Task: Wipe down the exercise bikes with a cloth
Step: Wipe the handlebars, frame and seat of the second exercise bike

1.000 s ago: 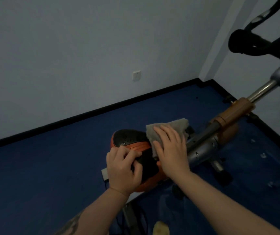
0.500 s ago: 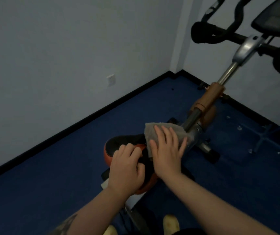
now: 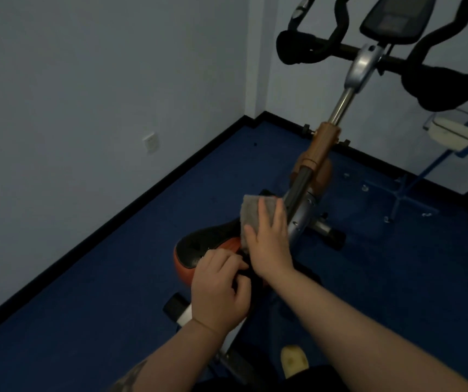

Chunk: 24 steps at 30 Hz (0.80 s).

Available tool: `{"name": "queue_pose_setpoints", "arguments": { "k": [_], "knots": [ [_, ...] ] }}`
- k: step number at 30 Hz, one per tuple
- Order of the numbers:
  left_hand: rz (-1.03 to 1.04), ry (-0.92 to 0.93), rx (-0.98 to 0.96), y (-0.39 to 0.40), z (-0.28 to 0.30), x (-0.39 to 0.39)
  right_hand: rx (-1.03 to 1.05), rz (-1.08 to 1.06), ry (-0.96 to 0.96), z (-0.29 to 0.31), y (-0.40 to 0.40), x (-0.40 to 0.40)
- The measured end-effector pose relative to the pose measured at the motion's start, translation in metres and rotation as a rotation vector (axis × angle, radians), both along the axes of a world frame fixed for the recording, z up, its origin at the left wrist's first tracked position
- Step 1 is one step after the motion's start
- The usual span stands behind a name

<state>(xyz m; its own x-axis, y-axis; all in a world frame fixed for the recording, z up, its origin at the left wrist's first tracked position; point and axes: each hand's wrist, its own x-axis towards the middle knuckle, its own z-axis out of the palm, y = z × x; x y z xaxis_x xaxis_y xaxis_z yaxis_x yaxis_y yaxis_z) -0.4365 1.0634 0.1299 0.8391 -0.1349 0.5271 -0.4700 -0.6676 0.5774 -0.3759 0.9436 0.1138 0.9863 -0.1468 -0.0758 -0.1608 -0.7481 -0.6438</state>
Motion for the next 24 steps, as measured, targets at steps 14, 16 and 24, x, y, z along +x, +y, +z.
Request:
{"name": "queue_pose_setpoints", "arguments": {
  "k": [14, 16, 24],
  "knots": [
    [-0.141, 0.138, -0.091, 0.057, -0.005, -0.031, 0.276, -0.09, 0.122, 0.017, 0.026, -0.042],
    [-0.112, 0.173, -0.143, 0.06, -0.002, -0.036, 0.179, -0.195, 0.133, 0.028, 0.036, -0.031],
    [-0.03, 0.441, -0.461, 0.072, 0.01, -0.033, 0.014, -0.149, 0.116, 0.024, 0.059, -0.1]
  ]
}}
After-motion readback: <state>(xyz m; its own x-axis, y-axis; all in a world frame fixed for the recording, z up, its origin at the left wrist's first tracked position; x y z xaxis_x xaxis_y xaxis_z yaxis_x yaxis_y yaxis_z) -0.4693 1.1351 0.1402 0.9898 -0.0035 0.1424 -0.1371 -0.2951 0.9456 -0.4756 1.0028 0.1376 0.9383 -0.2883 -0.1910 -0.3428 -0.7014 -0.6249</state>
